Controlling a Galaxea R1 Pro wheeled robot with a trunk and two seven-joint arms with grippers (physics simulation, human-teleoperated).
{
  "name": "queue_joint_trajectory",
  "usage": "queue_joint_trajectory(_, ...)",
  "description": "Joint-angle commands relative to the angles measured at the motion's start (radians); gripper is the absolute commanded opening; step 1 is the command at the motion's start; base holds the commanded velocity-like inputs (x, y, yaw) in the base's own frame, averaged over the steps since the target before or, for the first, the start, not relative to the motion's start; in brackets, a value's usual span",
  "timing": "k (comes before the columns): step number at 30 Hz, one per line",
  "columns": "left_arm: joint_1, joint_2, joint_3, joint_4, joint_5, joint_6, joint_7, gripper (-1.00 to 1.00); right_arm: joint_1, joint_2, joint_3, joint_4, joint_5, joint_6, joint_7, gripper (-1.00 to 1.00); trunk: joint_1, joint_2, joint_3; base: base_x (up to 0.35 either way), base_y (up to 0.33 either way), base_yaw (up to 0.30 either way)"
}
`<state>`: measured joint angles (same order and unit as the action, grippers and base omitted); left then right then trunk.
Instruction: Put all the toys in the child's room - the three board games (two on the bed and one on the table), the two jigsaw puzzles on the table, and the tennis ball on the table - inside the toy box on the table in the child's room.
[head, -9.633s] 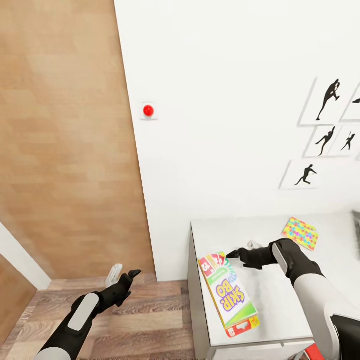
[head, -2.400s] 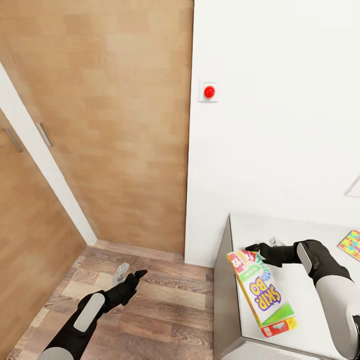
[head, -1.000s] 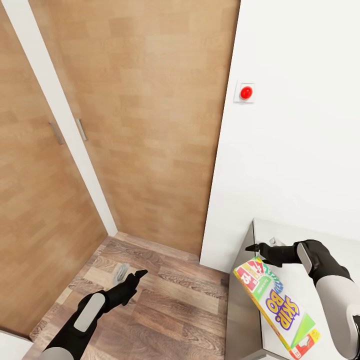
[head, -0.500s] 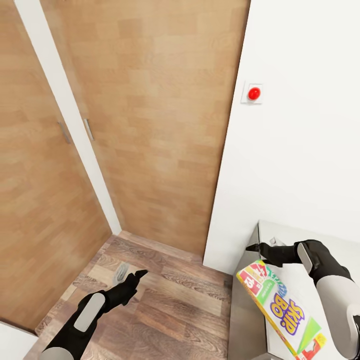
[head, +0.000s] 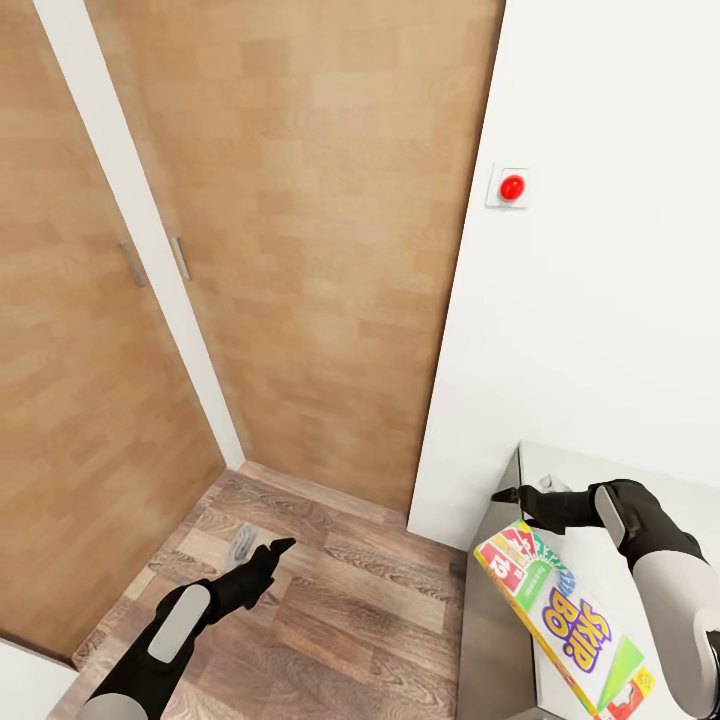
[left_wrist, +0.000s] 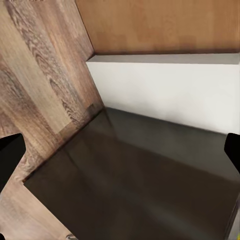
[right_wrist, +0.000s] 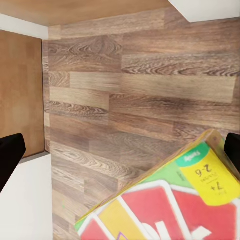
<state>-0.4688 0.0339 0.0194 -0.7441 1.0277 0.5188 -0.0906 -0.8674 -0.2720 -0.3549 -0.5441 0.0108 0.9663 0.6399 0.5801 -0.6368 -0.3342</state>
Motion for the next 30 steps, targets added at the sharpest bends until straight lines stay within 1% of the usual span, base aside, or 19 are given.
queue_joint_trajectory(1,-0.001,0.000,0.002,-0.001,0.003,0.006,-0.001,1.00,-0.001,0.000,-0.004,0.000,0.001,0.006,0.002,1.00,0.000,-0.001,-0.001,0.000,0.000,0.006)
queue_joint_trajectory(18,-0.001,-0.002,0.002,-0.004,0.004,0.005,-0.001,1.00,-0.001,-0.001,-0.004,-0.001,0.001,0.006,0.001,1.00,0.000,-0.001,-0.001,-0.006,0.000,0.002)
queue_joint_trajectory(30,-0.001,-0.002,0.001,-0.007,0.005,0.006,-0.002,1.00,-0.001,0.000,-0.004,-0.001,0.000,0.006,0.003,1.00,0.000,-0.001,-0.001,-0.189,0.000,0.000)
